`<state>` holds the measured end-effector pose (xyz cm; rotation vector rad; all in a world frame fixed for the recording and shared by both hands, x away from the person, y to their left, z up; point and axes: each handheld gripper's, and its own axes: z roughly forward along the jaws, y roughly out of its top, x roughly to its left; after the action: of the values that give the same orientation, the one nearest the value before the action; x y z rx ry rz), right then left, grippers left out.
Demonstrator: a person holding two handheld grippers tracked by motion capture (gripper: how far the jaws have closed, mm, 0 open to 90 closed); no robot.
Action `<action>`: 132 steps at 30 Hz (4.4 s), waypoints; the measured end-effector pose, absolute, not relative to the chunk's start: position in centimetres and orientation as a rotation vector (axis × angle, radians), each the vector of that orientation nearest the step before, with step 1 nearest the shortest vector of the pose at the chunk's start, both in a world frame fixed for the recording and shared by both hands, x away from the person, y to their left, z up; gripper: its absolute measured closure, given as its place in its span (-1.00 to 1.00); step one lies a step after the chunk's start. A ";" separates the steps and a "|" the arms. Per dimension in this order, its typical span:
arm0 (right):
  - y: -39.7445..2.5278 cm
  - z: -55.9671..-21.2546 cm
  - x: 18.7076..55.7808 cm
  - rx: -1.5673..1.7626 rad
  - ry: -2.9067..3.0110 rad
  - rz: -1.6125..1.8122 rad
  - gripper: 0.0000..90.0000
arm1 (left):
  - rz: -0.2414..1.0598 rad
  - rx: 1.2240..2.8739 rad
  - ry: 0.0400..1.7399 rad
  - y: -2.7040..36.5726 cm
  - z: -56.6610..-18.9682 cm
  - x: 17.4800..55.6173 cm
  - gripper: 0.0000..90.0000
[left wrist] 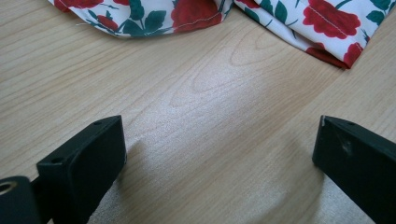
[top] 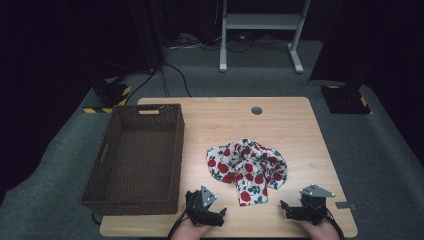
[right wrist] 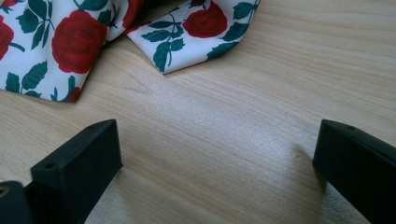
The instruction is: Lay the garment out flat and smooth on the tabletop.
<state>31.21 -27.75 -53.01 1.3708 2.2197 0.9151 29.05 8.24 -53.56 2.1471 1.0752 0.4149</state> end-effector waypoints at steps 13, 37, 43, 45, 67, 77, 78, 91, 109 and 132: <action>-26.9 -51.7 31.3 1.352 2.166 0.917 -0.66 | 0.410 2.149 1.071 8.1 -53.6 29.1 -0.98; -23.2 -52.3 34.4 1.288 2.205 0.858 0.79 | 0.405 2.150 1.068 8.1 -53.6 29.1 -0.99; -24.8 -52.1 33.8 1.290 2.209 0.832 0.95 | 0.406 2.150 1.068 8.1 -53.6 29.1 -0.98; -25.5 -52.1 33.5 1.302 2.198 0.824 0.95 | 0.406 2.150 1.068 8.1 -53.6 29.1 -0.98; -31.0 -51.4 29.6 1.369 2.034 0.826 0.56 | 0.408 2.135 1.048 8.1 -53.5 28.9 -0.86; -30.3 -51.8 29.5 1.355 2.064 0.887 0.44 | 0.352 2.109 0.947 5.5 -52.3 28.4 -0.86; -30.3 -51.9 29.6 1.355 2.068 0.887 0.44 | 0.355 2.129 0.917 4.7 -52.0 28.5 -0.87; -30.5 -52.6 30.1 1.382 2.078 0.908 0.39 | 0.319 2.262 0.767 -3.3 -52.5 30.7 -0.53; -31.3 -52.5 30.1 1.377 2.082 0.899 0.91 | 0.357 2.170 0.832 1.5 -51.6 31.5 0.83; -35.9 -51.2 29.2 1.472 1.933 0.856 0.62 | 0.499 2.028 1.172 7.7 -51.4 34.5 0.57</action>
<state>29.21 -35.93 -51.23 1.4719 1.9330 0.8557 34.49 7.73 -51.39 2.0277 1.1723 0.4992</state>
